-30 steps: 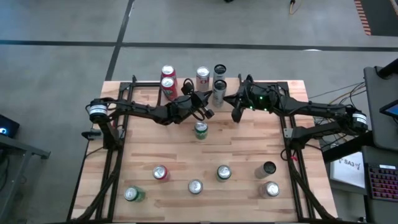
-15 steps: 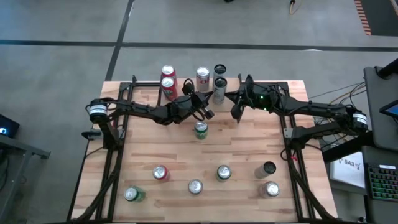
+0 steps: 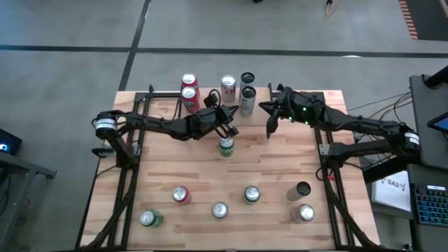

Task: Place canned beverage on shelf
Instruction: Put the left white-blue soda can on the shelf aligned with the other white-blue soda can, then put the top green soda can on the shelf

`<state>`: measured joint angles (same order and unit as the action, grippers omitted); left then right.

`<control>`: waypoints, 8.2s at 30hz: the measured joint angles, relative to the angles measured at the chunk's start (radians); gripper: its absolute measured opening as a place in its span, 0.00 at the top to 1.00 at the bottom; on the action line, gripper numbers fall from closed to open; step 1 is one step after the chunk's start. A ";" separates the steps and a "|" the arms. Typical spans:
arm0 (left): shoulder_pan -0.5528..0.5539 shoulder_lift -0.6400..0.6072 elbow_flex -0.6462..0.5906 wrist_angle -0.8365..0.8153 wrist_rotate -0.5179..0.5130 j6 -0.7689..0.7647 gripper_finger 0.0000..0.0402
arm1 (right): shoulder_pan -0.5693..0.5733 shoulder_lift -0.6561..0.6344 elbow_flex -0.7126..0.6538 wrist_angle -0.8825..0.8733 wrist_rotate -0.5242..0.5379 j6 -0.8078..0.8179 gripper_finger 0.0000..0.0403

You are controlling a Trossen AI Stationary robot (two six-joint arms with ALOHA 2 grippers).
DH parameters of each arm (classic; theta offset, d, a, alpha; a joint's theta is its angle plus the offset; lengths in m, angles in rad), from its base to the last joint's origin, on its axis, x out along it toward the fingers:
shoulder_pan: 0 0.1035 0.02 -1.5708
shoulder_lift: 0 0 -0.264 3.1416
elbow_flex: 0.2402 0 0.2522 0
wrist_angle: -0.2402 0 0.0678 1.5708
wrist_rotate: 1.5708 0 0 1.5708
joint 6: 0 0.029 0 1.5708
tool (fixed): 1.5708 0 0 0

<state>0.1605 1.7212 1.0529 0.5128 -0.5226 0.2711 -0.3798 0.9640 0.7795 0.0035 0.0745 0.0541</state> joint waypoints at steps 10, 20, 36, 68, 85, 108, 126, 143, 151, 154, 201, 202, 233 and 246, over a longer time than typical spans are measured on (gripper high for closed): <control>-0.014 -0.092 -0.031 -0.015 0.071 0.062 1.00 | 0.003 0.001 0.000 0.002 -0.198 0.026 0.97; -0.016 -0.287 -0.107 -0.012 0.123 0.178 1.00 | 0.002 0.070 0.000 0.089 -0.213 0.013 0.97; 0.013 -0.553 -0.398 0.268 0.377 0.221 1.00 | -0.024 0.119 -0.001 0.137 -0.185 -0.011 0.97; 0.015 -0.581 -0.431 0.314 0.376 0.218 1.00 | -0.033 0.119 -0.001 0.159 -0.176 -0.091 0.97; 0.016 -0.580 -0.431 0.314 0.375 0.217 1.00 | -0.033 0.118 -0.001 0.158 -0.258 -0.047 0.97; 0.018 -0.580 -0.431 0.318 0.375 0.229 1.00 | -0.048 0.183 -0.001 0.192 -0.108 -0.079 0.97; 0.018 -0.580 -0.431 0.318 0.375 0.236 1.00 | -0.051 0.183 -0.001 0.190 -0.072 -0.087 0.97; 0.018 -0.580 -0.431 0.318 0.375 0.241 1.00 | -0.048 0.183 -0.001 0.196 -0.152 -0.047 0.97; 0.018 -0.580 -0.431 0.318 0.375 0.244 1.00 | -0.051 0.183 -0.001 0.206 -0.056 -0.092 0.97; 0.018 -0.580 -0.431 0.318 0.375 0.245 1.00 | -0.051 0.183 -0.001 0.209 -0.048 -0.091 0.97; -0.088 -0.580 -0.366 0.232 0.428 0.003 1.00 | 0.195 -0.016 0.000 0.180 -0.240 0.092 0.97; -0.106 -0.580 -0.357 0.215 0.428 -0.007 1.00 | 0.211 -0.030 0.000 0.169 -0.239 0.118 0.97; -0.216 -0.577 -0.099 -0.607 0.425 -0.318 1.00 | 0.380 0.328 0.450 -1.039 0.153 0.424 0.97; -0.216 -0.580 -0.102 -0.614 0.120 -0.332 1.00 | 0.379 0.502 0.453 -0.848 0.123 0.328 0.97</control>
<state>-0.0555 1.1412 0.9512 -0.1009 -0.4023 -0.0605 -0.0006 1.4659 1.2327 -0.8441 0.1977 0.3818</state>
